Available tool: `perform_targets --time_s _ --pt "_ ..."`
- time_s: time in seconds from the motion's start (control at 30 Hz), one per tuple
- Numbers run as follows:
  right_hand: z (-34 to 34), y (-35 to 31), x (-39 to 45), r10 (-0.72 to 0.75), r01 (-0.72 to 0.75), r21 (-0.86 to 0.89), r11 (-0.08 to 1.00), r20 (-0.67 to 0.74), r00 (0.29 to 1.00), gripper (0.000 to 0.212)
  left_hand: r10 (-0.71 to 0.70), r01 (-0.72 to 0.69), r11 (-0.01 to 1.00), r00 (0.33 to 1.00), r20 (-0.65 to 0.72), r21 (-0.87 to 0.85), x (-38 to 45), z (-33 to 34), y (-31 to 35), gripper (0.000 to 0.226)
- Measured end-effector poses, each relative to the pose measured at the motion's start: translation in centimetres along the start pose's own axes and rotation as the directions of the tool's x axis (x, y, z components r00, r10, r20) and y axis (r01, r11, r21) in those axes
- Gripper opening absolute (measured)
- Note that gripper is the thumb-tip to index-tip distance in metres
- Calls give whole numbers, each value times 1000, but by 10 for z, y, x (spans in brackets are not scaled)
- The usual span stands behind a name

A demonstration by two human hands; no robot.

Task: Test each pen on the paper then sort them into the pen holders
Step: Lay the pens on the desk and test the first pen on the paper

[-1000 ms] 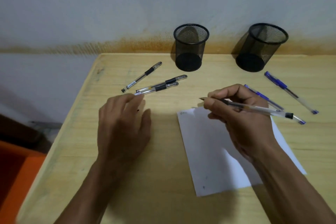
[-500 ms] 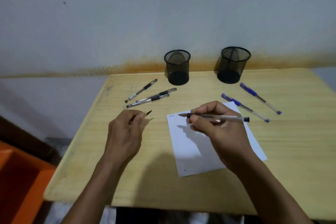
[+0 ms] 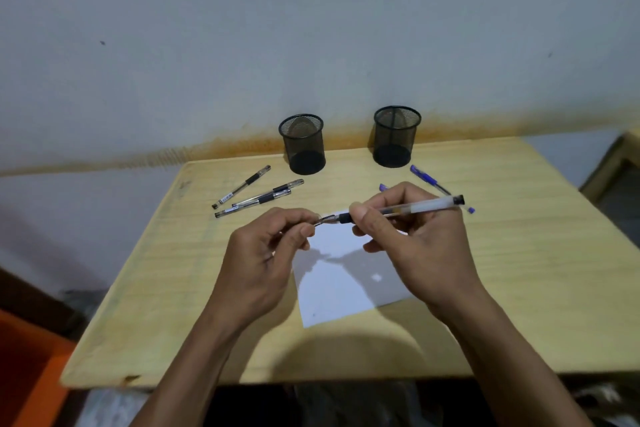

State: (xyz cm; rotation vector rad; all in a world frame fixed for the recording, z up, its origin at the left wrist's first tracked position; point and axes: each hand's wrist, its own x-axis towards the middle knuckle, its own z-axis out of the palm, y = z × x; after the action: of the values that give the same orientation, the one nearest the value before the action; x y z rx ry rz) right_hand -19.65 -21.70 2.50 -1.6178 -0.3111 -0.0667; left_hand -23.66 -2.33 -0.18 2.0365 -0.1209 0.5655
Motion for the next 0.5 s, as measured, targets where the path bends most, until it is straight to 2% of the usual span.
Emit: perform_targets --time_s 0.3,0.5 --pt "-1 1 0 9 -7 -64 998 25 1000 14 59 -61 998 996 71 24 0 2 13 16" --pt "4 1 -1 2 -2 20 1000 1 1000 22 38 -39 999 999 27 18 -1 4 19 15"
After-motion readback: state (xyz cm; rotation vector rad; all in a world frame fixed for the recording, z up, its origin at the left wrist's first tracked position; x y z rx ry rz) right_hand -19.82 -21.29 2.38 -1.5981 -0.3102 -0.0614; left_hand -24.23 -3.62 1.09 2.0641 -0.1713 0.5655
